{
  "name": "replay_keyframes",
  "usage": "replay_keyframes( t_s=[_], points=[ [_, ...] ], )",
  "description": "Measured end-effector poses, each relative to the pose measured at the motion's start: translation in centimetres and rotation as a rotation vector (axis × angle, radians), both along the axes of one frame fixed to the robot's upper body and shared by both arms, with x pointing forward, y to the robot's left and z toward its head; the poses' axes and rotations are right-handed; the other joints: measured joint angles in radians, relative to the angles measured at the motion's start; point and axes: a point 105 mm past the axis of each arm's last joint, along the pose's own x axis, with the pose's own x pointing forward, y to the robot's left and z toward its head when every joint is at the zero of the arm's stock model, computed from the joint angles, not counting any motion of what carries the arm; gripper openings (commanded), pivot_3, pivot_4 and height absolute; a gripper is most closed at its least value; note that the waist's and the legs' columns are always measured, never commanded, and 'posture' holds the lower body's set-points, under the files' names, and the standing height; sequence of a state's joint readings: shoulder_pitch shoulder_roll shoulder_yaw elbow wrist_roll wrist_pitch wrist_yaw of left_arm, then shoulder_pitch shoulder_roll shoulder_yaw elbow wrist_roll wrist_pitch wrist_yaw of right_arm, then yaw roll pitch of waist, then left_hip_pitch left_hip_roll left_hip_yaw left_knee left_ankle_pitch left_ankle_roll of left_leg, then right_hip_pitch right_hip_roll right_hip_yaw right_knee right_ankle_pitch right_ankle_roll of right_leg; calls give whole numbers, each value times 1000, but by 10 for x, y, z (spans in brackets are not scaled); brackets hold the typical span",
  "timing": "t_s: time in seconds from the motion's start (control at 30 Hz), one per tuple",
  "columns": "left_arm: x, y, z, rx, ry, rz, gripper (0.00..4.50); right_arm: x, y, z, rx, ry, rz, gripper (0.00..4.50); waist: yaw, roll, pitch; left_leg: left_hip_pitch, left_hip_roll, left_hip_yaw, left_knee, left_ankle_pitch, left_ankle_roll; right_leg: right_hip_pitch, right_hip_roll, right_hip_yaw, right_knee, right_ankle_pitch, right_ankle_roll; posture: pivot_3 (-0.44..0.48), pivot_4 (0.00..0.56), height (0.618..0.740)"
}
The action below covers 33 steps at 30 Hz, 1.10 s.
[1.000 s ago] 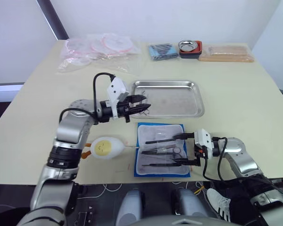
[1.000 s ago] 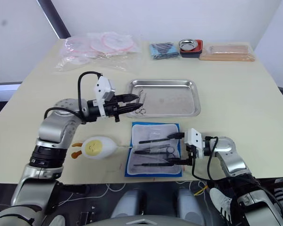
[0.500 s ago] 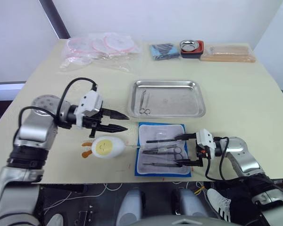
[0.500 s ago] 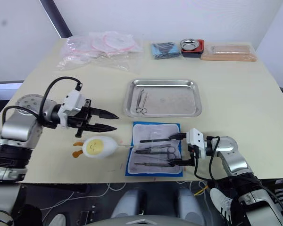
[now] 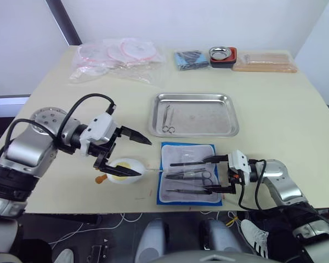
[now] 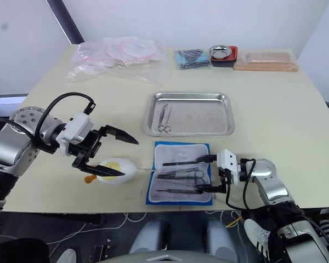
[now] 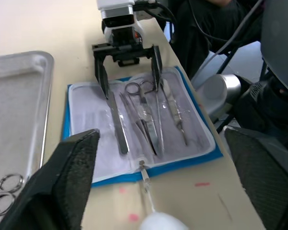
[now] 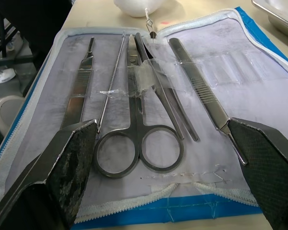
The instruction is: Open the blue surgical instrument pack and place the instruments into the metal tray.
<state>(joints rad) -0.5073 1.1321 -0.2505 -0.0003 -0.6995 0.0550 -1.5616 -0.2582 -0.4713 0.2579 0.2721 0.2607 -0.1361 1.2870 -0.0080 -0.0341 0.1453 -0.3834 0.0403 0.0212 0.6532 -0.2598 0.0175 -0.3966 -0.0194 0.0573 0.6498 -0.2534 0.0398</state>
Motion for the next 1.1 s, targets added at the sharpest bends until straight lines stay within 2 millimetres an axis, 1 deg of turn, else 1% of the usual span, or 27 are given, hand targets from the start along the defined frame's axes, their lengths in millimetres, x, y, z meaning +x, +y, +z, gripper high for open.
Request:
replay_keyframes(
  t_s=[0.27, 0.43, 0.47, 0.53, 0.6, 0.67, 0.73, 0.8, 0.87, 0.9, 0.93, 0.97, 1.03, 1.1],
  points=[
    [1, -2, -2, -9, -5, -5, 4431, 0, 0, 0, 0, -1, -4, 4500, 1, 0, 0, 0, -1, 0, 0, 0, 0, 0, 0, 0, 0, 0, 1, 0, 150, 740],
    [2, -2, -15, 22, 53, 26, 4431, 1, 1, 0, 2, -2, -7, 4500, 0, 0, 0, 1, -1, 0, 1, 0, 0, 0, 1, 0, 1, -1, 1, 0, 150, 740],
    [1, -2, -22, 31, 63, 30, 4431, 1, 1, 0, 2, -2, -8, 4500, 0, 0, 0, 1, -1, 0, 1, 0, 0, 0, 1, 0, 2, -1, 1, 0, 150, 740],
    [6, -11, -33, 14, 59, 41, 4431, 2, 0, -1, 0, -1, -10, 4500, 3, -1, 0, 1, -1, 0, 2, 0, 0, 0, 1, 0, 3, -1, 1, 0, 150, 740],
    [9, -18, -39, -5, 53, 52, 4431, 2, 1, -1, -1, -1, -10, 4500, 3, -1, -1, 1, -1, 1, 2, 0, 0, 0, 1, 1, 4, -1, 1, 0, 150, 740],
    [20, -26, -45, -38, 6, 89, 4431, 2, 0, -1, -2, -1, -14, 4500, 5, -1, -1, 3, -1, 1, 2, 0, 0, 2, 1, 1, 5, 0, 0, 0, 150, 740],
    [25, -32, -52, -49, -14, 105, 4431, 2, 1, -1, -1, -1, -14, 4500, 4, -2, -1, 3, -1, 1, 2, 0, 0, 2, 2, 1, 5, 1, -1, 0, 150, 740],
    [28, -35, -58, -49, -22, 122, 3886, 3, 1, -1, 0, -2, -18, 4500, 3, -2, -1, 3, -1, 1, 2, 0, 0, 2, 2, 1, 5, 1, -1, 0, 150, 740],
    [32, -39, -63, -55, -27, 131, 3630, 3, 1, -1, -1, -3, -21, 4500, 3, -2, -1, 3, -1, 1, 2, 0, 0, 2, 1, 1, 5, 1, -1, 0, 150, 740],
    [33, -40, -66, -54, -24, 133, 3128, 3, 1, -1, -1, -3, -21, 4500, 3, -2, -1, 3, -1, 1, 3, 0, 0, 2, 1, 2, 6, 1, -1, 0, 150, 740],
    [33, -40, -68, -51, -23, 133, 2982, 3, 1, -1, -1, -3, -22, 4500, 3, -2, -1, 3, -1, 1, 3, 0, 0, 2, 1, 2, 6, 1, -1, 0, 150, 740],
    [34, -41, -70, -46, -26, 135, 2733, 3, 1, -1, -1, -3, -23, 4500, 3, -2, -1, 3, -1, 1, 3, 0, 0, 2, 1, 1, 6, 1, -1, 0, 150, 740],
    [40, -44, -74, -42, -35, 142, 2733, 4, 1, -1, -2, -4, -26, 4500, 4, -2, -1, 3, -1, 0, 4, 0, 0, 2, 2, 1, 7, 1, -1, 0, 150, 740],
    [41, -50, -81, -19, -38, 111, 2733, 4, 1, -1, -1, -5, -28, 4500, 1, -2, -1, 3, -1, 1, 5, 0, 0, 2, 2, 2, 7, 1, -1, 0, 150, 740]
  ],
)
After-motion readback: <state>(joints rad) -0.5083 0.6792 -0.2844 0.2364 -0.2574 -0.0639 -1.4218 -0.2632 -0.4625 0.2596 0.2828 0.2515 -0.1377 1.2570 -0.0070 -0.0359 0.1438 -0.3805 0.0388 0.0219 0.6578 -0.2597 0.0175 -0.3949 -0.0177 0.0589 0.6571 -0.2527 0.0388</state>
